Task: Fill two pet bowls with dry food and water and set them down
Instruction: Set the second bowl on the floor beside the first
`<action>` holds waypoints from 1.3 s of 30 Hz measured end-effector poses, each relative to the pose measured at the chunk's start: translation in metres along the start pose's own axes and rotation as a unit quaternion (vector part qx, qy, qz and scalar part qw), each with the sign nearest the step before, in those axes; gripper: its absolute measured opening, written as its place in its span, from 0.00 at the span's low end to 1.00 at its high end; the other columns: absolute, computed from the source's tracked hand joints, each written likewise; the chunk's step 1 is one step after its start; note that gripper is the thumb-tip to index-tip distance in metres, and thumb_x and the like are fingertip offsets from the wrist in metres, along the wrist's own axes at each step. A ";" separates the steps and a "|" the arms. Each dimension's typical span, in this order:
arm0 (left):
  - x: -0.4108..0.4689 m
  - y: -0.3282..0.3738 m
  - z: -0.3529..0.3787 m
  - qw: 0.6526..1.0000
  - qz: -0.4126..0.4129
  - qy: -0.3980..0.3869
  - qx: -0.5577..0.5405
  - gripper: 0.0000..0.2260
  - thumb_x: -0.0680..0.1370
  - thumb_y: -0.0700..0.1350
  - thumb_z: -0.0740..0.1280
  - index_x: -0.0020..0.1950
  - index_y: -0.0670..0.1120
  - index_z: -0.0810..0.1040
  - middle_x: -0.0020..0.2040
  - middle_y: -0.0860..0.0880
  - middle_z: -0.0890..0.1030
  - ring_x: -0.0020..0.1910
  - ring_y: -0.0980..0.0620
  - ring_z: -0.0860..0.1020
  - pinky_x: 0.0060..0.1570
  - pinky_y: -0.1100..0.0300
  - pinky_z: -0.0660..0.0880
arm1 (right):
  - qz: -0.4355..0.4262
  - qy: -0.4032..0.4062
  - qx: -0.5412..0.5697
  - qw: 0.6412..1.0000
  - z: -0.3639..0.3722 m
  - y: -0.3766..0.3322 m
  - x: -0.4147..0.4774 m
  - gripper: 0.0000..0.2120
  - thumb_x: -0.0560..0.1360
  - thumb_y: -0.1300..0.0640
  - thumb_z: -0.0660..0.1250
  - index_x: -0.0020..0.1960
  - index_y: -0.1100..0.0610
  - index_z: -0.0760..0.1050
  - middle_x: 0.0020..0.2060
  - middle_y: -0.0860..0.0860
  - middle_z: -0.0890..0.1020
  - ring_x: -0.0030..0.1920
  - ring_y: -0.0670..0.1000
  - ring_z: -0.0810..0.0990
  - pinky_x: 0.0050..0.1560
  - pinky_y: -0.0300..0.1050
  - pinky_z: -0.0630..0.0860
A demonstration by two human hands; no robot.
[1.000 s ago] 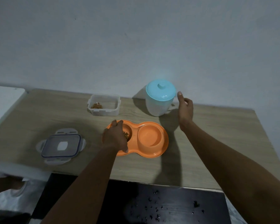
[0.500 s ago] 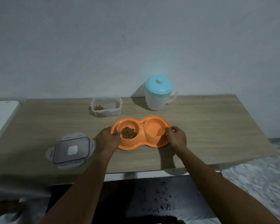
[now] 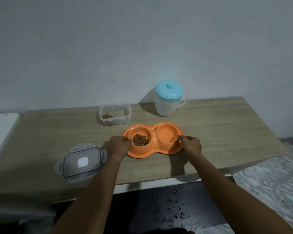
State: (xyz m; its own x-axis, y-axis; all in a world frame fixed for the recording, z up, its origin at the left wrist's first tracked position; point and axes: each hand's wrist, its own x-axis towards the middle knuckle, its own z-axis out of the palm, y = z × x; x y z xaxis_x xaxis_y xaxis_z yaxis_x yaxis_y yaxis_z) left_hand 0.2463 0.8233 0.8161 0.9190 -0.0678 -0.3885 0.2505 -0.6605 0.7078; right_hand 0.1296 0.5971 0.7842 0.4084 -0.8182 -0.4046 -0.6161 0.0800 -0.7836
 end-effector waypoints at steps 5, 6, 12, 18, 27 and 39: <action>0.004 -0.001 0.000 0.999 -0.013 0.000 -0.042 0.20 0.75 0.50 0.73 0.64 0.44 0.80 0.59 0.44 0.83 0.57 0.45 0.79 0.45 0.61 0.67 | 0.027 0.002 0.029 0.999 0.000 -0.002 0.003 0.22 0.76 0.49 0.72 0.64 0.61 0.81 0.60 0.60 0.83 0.62 0.61 0.79 0.65 0.56 0.75; 0.005 -0.002 0.000 0.999 -0.016 -0.002 -0.049 0.19 0.74 0.51 0.74 0.63 0.45 0.81 0.58 0.44 0.83 0.56 0.46 0.80 0.46 0.61 0.69 | 0.035 -0.002 0.038 0.999 0.000 -0.002 0.004 0.21 0.76 0.49 0.73 0.63 0.62 0.81 0.59 0.60 0.83 0.61 0.61 0.80 0.65 0.56 0.76; 0.014 -0.007 0.001 0.988 -0.049 -0.019 -0.145 0.18 0.70 0.47 0.77 0.58 0.44 0.83 0.54 0.45 0.83 0.49 0.48 0.80 0.53 0.48 0.80 | 0.061 -0.013 0.085 0.994 0.000 -0.001 0.007 0.23 0.74 0.51 0.75 0.64 0.62 0.79 0.59 0.60 0.83 0.60 0.61 0.80 0.65 0.59 0.77; 0.003 -0.007 -0.002 0.980 -0.043 -0.017 -0.193 0.19 0.69 0.46 0.78 0.59 0.45 0.82 0.55 0.45 0.82 0.51 0.47 0.81 0.52 0.47 0.81 | 0.046 -0.029 0.125 0.991 -0.014 0.001 0.002 0.23 0.74 0.50 0.76 0.64 0.61 0.79 0.56 0.56 0.82 0.59 0.58 0.79 0.64 0.57 0.77; -0.063 0.030 0.014 0.978 -0.007 0.022 -0.206 0.17 0.68 0.49 0.78 0.55 0.49 0.82 0.52 0.49 0.83 0.51 0.48 0.81 0.52 0.48 0.81 | -0.004 -0.045 0.175 0.984 -0.094 0.005 -0.009 0.25 0.70 0.48 0.78 0.61 0.60 0.80 0.54 0.58 0.84 0.57 0.61 0.82 0.62 0.60 0.79; -0.212 0.128 0.111 0.971 0.064 0.039 -0.227 0.17 0.63 0.52 0.78 0.51 0.51 0.83 0.48 0.50 0.84 0.46 0.49 0.83 0.42 0.52 0.83 | -0.067 -0.029 0.220 0.973 -0.308 0.035 0.001 0.18 0.69 0.49 0.80 0.49 0.61 0.82 0.44 0.57 0.84 0.43 0.55 0.82 0.52 0.54 0.83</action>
State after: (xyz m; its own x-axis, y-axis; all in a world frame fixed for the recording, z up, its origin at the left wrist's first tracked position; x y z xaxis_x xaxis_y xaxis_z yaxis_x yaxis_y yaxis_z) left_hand 0.0495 0.6702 0.9237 0.9674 -0.0584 -0.2464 0.2247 -0.2506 0.9416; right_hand -0.0994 0.4235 0.9016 0.5114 -0.8052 -0.3002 -0.2124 0.2201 -0.9521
